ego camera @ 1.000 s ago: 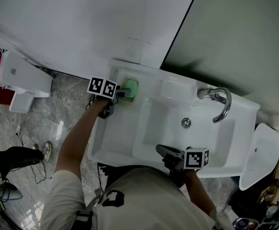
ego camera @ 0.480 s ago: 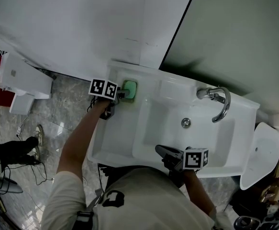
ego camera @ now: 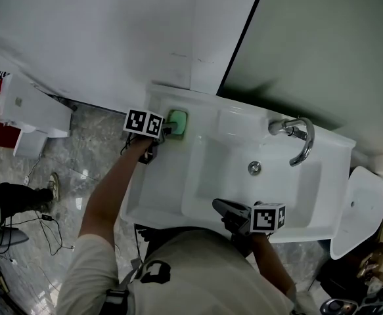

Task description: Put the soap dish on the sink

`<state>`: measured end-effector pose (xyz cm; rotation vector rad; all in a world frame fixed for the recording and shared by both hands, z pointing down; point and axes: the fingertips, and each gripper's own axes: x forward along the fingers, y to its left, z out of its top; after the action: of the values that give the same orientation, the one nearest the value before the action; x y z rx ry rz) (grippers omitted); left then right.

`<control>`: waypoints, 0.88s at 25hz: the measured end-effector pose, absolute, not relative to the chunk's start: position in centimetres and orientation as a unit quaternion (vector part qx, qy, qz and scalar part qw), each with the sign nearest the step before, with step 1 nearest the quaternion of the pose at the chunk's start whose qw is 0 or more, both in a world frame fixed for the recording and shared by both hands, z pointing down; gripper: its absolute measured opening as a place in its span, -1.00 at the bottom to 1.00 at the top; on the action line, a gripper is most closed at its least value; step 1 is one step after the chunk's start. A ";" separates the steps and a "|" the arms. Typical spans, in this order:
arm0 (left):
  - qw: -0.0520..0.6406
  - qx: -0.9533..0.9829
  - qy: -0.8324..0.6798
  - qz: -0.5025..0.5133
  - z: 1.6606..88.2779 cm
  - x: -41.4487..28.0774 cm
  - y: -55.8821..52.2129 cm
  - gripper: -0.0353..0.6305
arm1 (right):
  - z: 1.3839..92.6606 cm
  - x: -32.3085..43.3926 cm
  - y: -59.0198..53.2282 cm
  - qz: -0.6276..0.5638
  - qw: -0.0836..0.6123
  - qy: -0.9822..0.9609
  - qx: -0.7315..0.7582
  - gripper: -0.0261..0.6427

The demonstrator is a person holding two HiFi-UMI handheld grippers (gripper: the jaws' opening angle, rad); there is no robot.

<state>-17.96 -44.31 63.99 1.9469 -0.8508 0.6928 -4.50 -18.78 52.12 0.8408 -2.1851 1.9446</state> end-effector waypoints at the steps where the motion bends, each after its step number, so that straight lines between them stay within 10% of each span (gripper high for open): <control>1: 0.438 0.784 -0.342 0.277 64.0 -17.9 -44.4 -0.19 | 52.1 -4.5 -18.7 0.640 0.048 -0.716 0.276 -0.89; 22: 0.351 0.831 -0.358 0.240 58.2 -19.1 -42.3 0.05 | 50.5 -4.9 -17.9 0.619 0.034 -0.732 0.282 -0.89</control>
<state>-19.11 -42.35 58.15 2.1523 -0.9268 0.6215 -4.89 -17.90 50.52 0.8660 -2.2516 1.9032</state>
